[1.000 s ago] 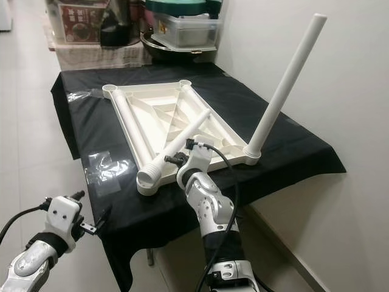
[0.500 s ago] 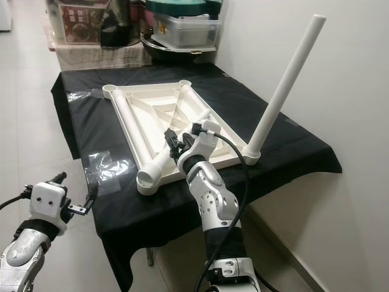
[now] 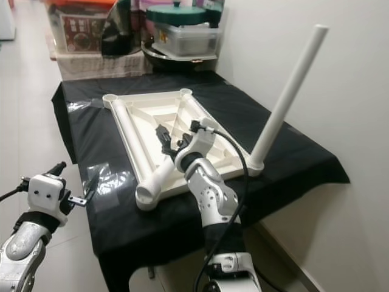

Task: Building children table

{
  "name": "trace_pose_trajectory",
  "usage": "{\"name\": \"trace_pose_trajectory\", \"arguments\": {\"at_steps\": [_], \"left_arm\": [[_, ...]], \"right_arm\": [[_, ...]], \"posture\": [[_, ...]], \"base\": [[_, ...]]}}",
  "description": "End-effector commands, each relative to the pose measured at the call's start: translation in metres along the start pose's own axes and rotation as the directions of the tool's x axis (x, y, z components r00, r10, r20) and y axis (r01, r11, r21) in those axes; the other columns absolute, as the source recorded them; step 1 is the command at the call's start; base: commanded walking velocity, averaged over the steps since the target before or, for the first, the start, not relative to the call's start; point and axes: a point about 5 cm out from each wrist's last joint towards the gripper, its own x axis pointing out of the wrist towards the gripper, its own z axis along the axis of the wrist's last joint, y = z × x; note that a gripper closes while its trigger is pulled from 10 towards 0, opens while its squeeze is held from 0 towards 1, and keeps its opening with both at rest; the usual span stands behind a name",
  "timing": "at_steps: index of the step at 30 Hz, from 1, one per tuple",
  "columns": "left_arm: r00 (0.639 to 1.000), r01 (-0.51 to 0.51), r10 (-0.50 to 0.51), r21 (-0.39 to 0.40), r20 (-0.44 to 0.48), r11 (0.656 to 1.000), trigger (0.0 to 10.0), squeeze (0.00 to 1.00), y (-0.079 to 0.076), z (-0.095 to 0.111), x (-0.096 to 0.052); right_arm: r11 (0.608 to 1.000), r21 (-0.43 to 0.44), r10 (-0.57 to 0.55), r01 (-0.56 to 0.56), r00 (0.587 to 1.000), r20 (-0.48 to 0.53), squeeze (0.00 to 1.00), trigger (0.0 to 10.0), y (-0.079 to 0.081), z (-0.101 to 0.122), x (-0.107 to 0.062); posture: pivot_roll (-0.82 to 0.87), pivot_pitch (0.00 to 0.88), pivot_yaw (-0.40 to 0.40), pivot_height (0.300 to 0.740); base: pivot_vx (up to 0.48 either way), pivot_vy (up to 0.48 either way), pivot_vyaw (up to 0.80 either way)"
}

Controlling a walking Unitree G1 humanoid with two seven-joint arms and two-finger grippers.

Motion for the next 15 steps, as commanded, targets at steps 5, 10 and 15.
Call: {"name": "trace_pose_trajectory", "arguments": {"at_steps": [5, 10, 15], "left_arm": [[1.000, -0.008, 0.008, 0.010, 0.012, 1.000, 10.0, 0.00, -0.0069, 0.0029, 0.0031], [1.000, 0.000, 0.000, 0.006, 0.021, 1.000, 10.0, 0.00, -0.0100, 0.0044, 0.0026], [1.000, 0.008, -0.008, 0.007, 0.019, 1.000, 10.0, 0.00, -0.0135, 0.0041, 0.0013]], "right_arm": [[0.999, 0.016, 0.033, -0.033, 0.999, -0.011, 0.00, 10.0, 0.0090, 0.0010, 0.0041], [0.998, 0.044, 0.036, -0.035, 0.999, -0.028, 0.00, 10.0, 0.0090, -0.0011, 0.0031], [0.995, 0.078, 0.068, -0.063, 0.996, -0.060, 0.00, 10.0, 0.0095, -0.0008, 0.0019]], "posture": [[0.07, 0.000, -0.112, 0.740], [0.08, 0.000, -0.109, 0.740], [0.07, 0.000, -0.107, 0.740]], "base": [[0.000, 0.000, 0.00], [0.000, 0.000, 0.00], [0.000, 0.000, 0.00]]}}
